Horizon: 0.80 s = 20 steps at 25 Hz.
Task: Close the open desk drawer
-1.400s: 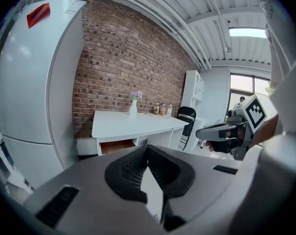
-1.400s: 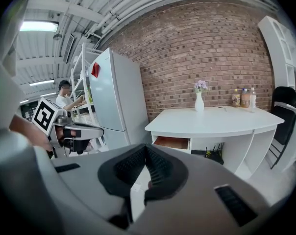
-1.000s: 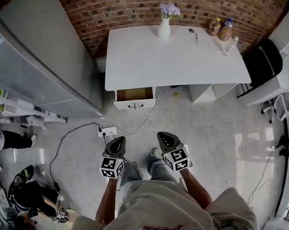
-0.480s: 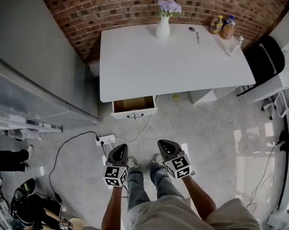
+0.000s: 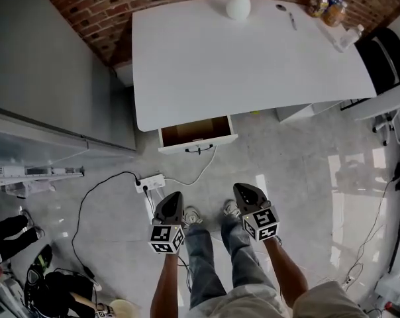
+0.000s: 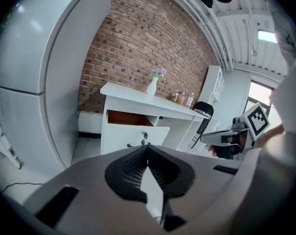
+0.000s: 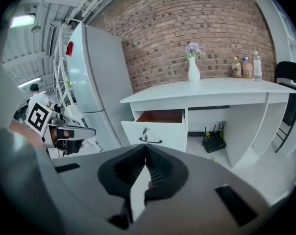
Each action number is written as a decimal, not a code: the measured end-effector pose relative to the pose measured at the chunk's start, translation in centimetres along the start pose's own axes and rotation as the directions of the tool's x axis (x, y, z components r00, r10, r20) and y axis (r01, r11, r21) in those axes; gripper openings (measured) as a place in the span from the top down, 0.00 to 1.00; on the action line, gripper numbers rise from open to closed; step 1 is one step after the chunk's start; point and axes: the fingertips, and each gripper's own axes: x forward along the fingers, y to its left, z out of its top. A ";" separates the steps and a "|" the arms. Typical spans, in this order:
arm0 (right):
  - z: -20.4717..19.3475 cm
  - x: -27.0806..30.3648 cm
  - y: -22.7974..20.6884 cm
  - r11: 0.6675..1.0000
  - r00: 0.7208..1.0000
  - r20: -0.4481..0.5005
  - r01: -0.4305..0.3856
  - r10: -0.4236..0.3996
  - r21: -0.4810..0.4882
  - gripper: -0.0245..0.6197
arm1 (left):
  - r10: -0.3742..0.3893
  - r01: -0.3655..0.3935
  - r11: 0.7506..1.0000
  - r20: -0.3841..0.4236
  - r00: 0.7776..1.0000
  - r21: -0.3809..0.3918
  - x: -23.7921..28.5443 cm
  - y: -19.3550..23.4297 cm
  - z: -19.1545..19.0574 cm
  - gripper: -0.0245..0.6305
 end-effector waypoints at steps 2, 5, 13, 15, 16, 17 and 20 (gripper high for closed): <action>-1.3 0.8 -0.3 0.999 1.000 0.000 0.014 -0.014 0.031 0.94 | -0.009 0.009 1.000 -0.006 1.000 -0.011 0.7 0.9 -1.2 0.94; -2.8 2.2 -0.6 0.996 1.000 0.010 0.022 -0.023 0.089 0.94 | -0.010 0.010 1.000 -0.011 1.000 -0.017 1.7 2.4 -2.4 0.94; -8.2 5.7 -2.6 0.975 1.000 -0.007 0.029 -0.028 0.222 0.94 | -0.027 0.027 0.997 -0.001 1.000 -0.066 6.2 4.3 -5.9 0.94; -8.9 6.7 -3.0 0.962 1.000 0.003 0.022 -0.024 0.274 0.94 | -0.039 0.039 0.996 0.004 0.999 -0.086 7.3 4.6 -6.4 0.94; -9.1 7.1 -3.1 0.952 1.000 0.010 0.019 -0.023 0.304 0.94 | -0.046 0.046 0.994 0.006 0.999 -0.099 7.7 4.7 -6.6 0.94; -9.2 7.5 -3.2 0.943 1.000 0.018 0.015 -0.023 0.332 0.94 | -0.052 0.053 0.992 0.006 0.999 -0.112 8.2 4.8 -6.9 0.94; -9.7 9.1 -3.4 0.919 0.999 0.033 0.003 -0.018 0.394 0.94 | -0.075 0.074 0.987 -0.004 0.997 -0.140 9.7 5.0 -7.8 0.94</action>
